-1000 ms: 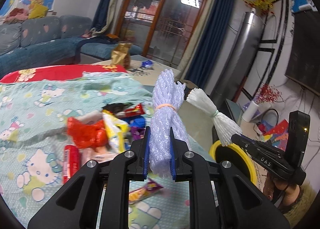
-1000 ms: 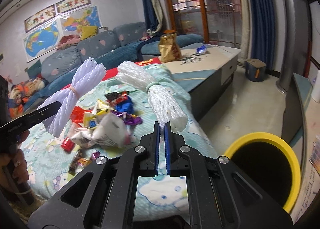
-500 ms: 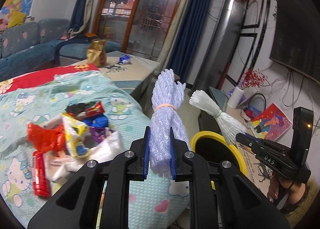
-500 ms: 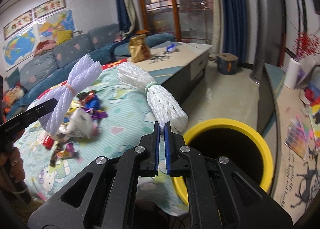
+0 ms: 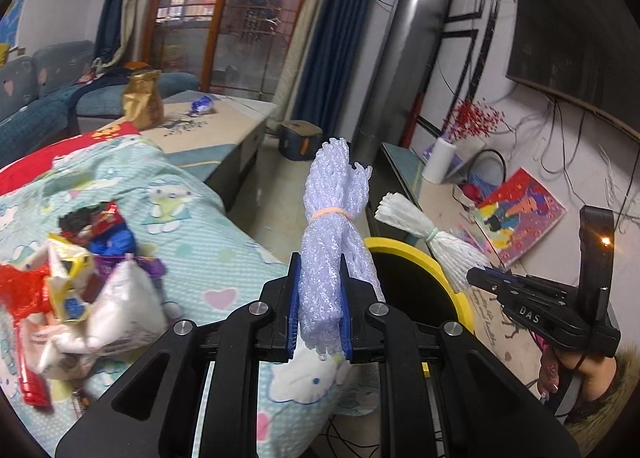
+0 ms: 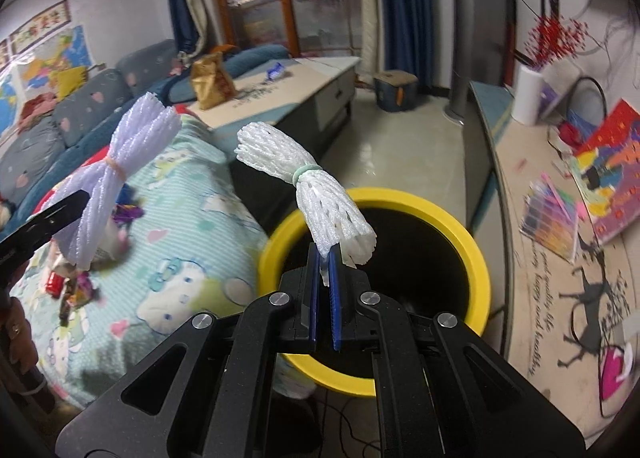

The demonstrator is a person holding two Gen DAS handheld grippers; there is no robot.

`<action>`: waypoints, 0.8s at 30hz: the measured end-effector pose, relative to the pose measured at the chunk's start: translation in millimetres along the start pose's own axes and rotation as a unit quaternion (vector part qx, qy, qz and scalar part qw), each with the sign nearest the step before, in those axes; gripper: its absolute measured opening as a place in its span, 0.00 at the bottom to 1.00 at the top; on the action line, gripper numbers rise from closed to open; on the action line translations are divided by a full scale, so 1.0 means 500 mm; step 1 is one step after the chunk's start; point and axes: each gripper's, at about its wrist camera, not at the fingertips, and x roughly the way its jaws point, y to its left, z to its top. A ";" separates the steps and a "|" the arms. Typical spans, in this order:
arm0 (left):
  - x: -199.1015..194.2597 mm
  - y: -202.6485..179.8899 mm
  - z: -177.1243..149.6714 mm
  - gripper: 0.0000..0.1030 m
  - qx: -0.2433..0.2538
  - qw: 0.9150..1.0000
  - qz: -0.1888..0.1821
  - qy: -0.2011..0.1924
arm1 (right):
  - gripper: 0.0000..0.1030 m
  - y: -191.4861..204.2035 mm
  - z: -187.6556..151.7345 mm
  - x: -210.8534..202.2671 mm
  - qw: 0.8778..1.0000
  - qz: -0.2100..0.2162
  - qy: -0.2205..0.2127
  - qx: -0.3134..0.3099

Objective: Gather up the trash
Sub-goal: 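Carry both nets over the yellow bin and open both tools to drop them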

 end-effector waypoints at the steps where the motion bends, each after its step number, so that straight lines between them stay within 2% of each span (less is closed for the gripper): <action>1: 0.007 -0.008 -0.002 0.15 0.003 1.000 -0.003 0.003 | 0.03 -0.009 -0.003 0.003 1.000 -0.005 0.004 0.005; 19: 0.174 -0.128 -0.037 0.16 0.074 0.994 -0.041 0.074 | 0.03 -0.129 -0.030 0.048 0.995 -0.054 0.044 0.073; 21: 0.199 -0.140 -0.042 0.18 0.080 0.992 -0.049 0.086 | 0.08 -0.136 -0.032 0.053 0.994 -0.054 0.049 0.078; 22: 0.207 -0.145 -0.045 0.28 0.083 0.991 -0.049 0.089 | 0.13 -0.135 -0.033 0.056 0.994 -0.054 0.053 0.077; 23: 0.219 -0.150 -0.049 0.52 0.087 0.991 -0.050 0.090 | 0.24 -0.136 -0.036 0.059 0.994 -0.060 0.054 0.075; 24: 0.225 -0.152 -0.051 0.67 0.088 0.991 -0.050 0.088 | 0.32 -0.137 -0.037 0.060 0.994 -0.064 0.054 0.074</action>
